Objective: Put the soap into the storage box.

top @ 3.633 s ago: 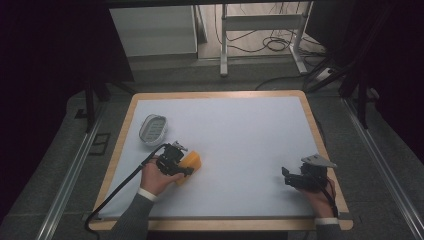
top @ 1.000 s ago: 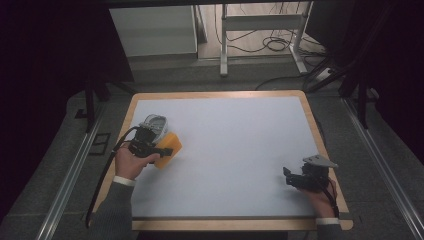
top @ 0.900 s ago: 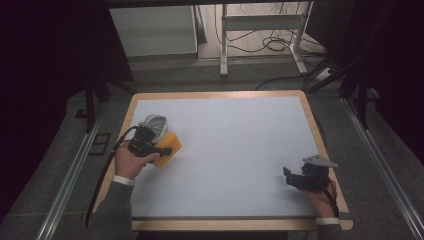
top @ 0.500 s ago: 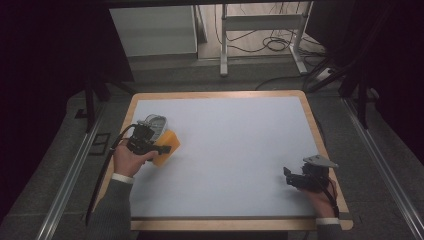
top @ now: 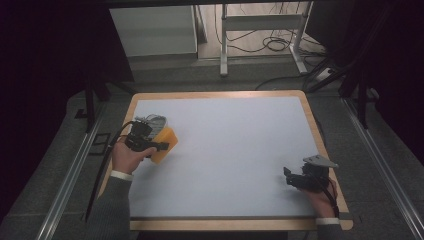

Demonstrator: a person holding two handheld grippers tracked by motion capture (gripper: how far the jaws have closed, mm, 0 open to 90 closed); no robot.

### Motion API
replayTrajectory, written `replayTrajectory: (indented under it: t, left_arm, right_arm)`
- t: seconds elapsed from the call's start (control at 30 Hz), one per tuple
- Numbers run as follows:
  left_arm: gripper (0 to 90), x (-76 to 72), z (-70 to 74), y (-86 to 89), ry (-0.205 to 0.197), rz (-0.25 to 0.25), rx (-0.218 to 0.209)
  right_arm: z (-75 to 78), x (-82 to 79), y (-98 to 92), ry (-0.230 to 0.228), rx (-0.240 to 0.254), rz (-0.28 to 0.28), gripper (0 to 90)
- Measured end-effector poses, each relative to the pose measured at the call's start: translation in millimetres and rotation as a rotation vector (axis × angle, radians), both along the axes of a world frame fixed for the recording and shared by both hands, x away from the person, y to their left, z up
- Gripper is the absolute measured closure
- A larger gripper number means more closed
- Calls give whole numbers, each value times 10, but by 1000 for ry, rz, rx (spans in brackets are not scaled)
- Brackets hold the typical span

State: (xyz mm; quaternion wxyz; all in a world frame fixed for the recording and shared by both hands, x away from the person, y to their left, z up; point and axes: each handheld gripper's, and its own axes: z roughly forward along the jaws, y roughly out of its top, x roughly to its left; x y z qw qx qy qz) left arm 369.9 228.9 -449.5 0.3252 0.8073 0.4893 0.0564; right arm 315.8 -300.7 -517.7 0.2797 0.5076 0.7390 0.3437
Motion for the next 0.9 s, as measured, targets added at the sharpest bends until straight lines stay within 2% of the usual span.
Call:
replayTrajectory:
  t: [0.6, 0.73, 0.9]
  left_arm:
    - [608, 139, 39, 110, 0, 36, -3]
    - [608, 177, 41, 134, 2, 54, 23]
    - [608, 209, 46, 150, 5, 51, 8]
  right_arm:
    - [1, 0, -6, 2, 3, -2, 81]
    - [4, -3, -6, -3, 0, -1, 81]
    - [8, -4, -3, -7, 1, 1, 81]
